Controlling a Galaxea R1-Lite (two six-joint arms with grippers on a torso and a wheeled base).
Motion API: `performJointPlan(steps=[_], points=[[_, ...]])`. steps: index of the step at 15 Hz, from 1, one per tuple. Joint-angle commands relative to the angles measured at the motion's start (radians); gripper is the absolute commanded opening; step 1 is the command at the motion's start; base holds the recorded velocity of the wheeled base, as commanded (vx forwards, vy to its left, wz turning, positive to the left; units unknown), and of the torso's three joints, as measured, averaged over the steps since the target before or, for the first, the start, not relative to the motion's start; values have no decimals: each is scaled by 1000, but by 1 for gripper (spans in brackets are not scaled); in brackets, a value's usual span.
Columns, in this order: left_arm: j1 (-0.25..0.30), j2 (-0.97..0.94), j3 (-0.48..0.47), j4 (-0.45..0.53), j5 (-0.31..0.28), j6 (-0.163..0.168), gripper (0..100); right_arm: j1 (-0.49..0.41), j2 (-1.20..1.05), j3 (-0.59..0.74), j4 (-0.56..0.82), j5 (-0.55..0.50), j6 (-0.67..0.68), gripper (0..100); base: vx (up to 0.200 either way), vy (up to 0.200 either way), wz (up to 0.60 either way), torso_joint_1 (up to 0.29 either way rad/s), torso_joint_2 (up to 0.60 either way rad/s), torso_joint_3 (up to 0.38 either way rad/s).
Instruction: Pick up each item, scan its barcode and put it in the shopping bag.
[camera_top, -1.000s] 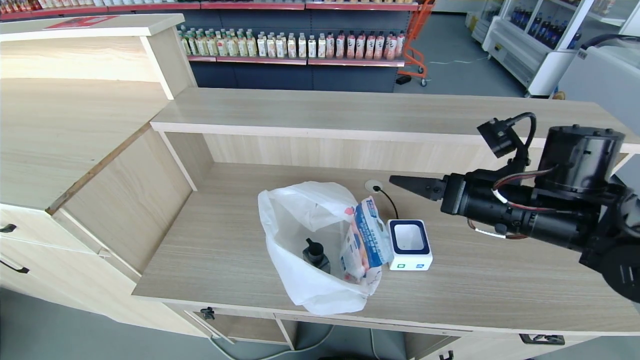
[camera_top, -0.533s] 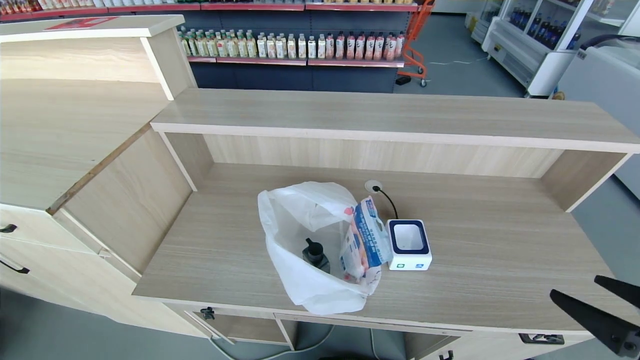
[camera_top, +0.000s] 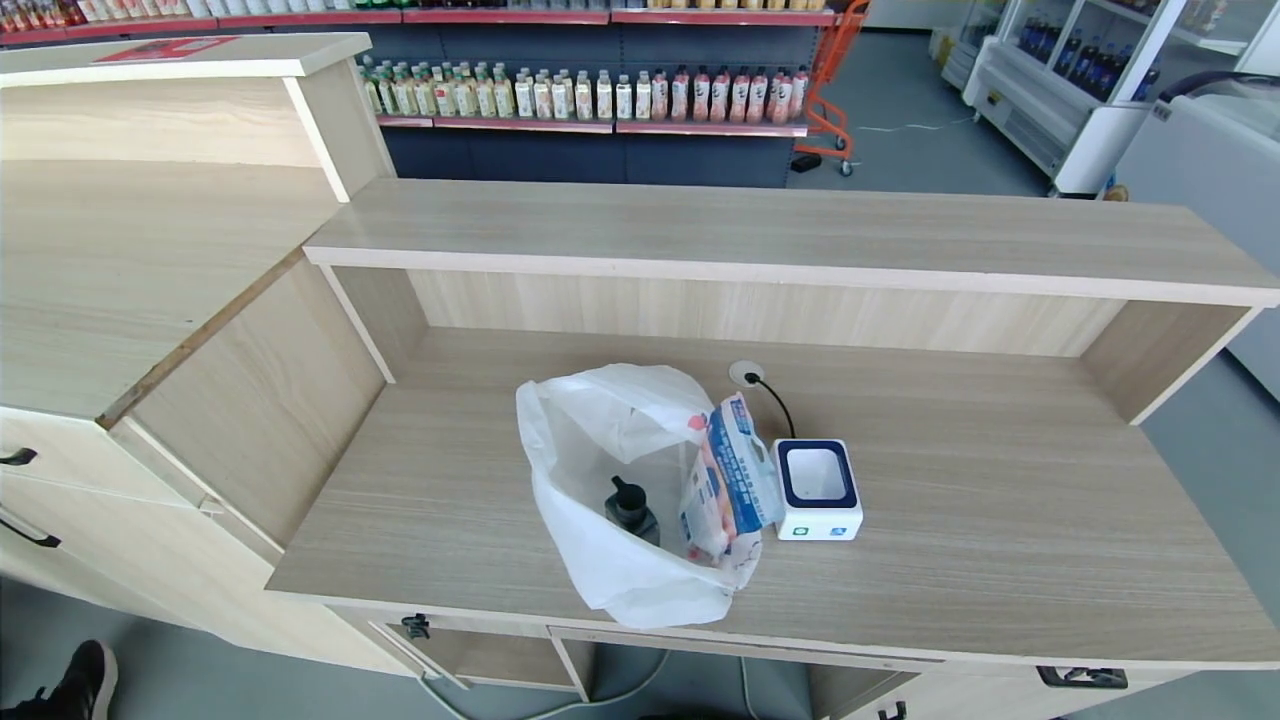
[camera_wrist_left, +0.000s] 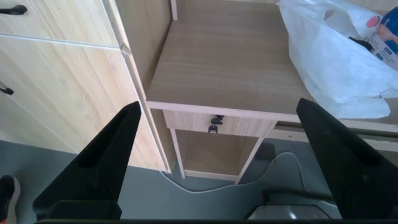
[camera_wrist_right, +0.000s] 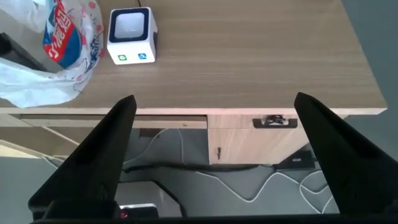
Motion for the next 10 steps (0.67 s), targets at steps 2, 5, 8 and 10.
performJointPlan(steps=[2,5,8,10], points=[[0,0,0,0,0,0,100,-6,-73,5,0,0,-9,100,0,0,0,0,0,0],[0,0,0,0,0,0,100,-6,-73,5,1,0,-21,100,0,0,0,0,0,0],[0,0,0,0,0,-3,100,-6,-73,5,0,1,-21,100,0,0,0,0,0,0],[0,0,0,0,0,3,100,-6,-73,5,0,1,-22,100,0,0,0,0,0,0]])
